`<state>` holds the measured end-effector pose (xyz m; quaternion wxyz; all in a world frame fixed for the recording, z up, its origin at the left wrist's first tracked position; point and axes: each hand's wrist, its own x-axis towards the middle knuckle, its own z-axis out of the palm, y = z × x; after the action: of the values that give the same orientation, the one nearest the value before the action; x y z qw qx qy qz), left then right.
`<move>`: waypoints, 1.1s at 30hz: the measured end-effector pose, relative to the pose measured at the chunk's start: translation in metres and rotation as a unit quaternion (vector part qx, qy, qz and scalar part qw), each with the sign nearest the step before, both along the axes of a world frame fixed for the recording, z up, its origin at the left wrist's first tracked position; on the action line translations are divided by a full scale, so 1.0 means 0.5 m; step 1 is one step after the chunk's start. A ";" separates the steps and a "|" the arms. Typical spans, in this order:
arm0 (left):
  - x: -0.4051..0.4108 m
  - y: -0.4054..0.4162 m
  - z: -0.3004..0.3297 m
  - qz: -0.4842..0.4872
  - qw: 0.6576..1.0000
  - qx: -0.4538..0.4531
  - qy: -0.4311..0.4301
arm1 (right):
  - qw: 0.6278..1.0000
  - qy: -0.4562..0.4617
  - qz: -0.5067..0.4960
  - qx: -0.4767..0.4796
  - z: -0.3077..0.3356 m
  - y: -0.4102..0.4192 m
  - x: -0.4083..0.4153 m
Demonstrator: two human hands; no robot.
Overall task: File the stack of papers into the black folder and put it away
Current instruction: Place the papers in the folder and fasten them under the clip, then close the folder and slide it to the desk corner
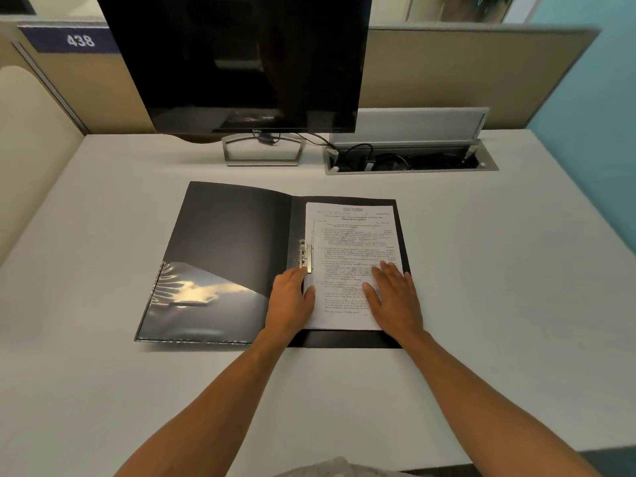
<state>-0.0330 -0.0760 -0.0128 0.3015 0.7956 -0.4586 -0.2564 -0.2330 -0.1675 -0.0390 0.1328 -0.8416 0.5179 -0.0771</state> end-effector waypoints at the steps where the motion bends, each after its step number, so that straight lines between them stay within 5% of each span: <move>1: -0.009 -0.005 0.004 -0.014 1.000 0.004 0.003 | 1.000 0.008 -0.005 0.001 0.001 -0.004 -0.012; 10: -0.046 -0.040 0.029 -0.075 0.997 -0.017 0.003 | 0.999 0.018 -0.026 -0.009 -0.004 -0.037 -0.109; 21: 0.075 -0.043 0.064 0.160 0.971 -0.029 -0.176 | 1.000 0.013 -0.016 -0.014 -0.005 -0.070 -0.184; 25: 0.113 -0.041 0.068 0.219 0.961 0.051 -0.158 | 1.000 0.006 -0.017 -0.012 -0.006 -0.073 -0.190; 33: 0.132 -0.039 0.093 0.263 0.956 0.060 -0.110 | 1.000 0.001 -0.018 -0.012 -0.007 -0.079 -0.199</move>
<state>0.0329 -0.0955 0.0337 0.2577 0.9281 -0.2470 -0.1056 -0.3326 -0.2069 -0.0423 0.1204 -0.8340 0.5318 -0.0849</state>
